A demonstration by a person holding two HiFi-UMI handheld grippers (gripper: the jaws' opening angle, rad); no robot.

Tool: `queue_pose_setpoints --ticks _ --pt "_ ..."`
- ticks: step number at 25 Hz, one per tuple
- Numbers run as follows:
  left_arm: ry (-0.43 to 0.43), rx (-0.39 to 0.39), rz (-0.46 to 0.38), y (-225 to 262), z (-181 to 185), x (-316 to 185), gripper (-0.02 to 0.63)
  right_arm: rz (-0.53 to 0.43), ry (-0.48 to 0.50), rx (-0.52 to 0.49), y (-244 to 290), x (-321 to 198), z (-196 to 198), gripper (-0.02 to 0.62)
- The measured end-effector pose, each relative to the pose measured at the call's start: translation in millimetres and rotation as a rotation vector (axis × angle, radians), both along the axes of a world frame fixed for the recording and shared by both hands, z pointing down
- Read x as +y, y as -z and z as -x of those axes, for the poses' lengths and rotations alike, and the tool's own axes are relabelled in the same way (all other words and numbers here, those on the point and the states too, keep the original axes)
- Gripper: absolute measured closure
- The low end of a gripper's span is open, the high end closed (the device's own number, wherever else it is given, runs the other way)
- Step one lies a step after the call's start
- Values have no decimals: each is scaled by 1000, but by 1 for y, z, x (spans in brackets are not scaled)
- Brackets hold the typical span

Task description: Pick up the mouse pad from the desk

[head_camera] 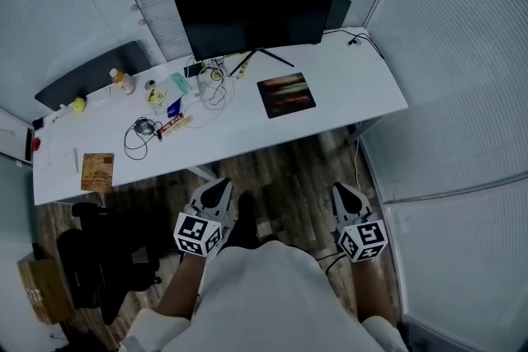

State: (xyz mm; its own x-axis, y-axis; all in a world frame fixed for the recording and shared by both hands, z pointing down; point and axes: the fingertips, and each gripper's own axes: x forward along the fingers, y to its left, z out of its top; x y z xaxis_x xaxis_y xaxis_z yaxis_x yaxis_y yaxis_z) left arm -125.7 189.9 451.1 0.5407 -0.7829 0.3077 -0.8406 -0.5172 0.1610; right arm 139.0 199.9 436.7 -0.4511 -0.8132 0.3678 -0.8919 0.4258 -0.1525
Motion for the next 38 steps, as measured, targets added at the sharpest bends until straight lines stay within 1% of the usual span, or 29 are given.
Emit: queue_pose_setpoints --ticks 7,15,19,26,32,38 --pt "-33 -5 44 -14 10 -48 588 36 -27 11 -12 -43 11 568" --pt "-98 -7 80 -26 24 -104 588 79 -75 32 -22 -88 26 568" --pt "-132 -2 87 -32 34 -131 588 84 -83 37 -24 -107 41 568" --pt "-197 7 83 -40 46 -169 588 80 -126 66 -24 -135 60 568" --pt "-210 31 81 -41 54 -190 588 85 -140 91 -22 -150 67 568" --pt "-219 50 88 -46 49 -203 588 88 -161 101 -23 -161 62 568"
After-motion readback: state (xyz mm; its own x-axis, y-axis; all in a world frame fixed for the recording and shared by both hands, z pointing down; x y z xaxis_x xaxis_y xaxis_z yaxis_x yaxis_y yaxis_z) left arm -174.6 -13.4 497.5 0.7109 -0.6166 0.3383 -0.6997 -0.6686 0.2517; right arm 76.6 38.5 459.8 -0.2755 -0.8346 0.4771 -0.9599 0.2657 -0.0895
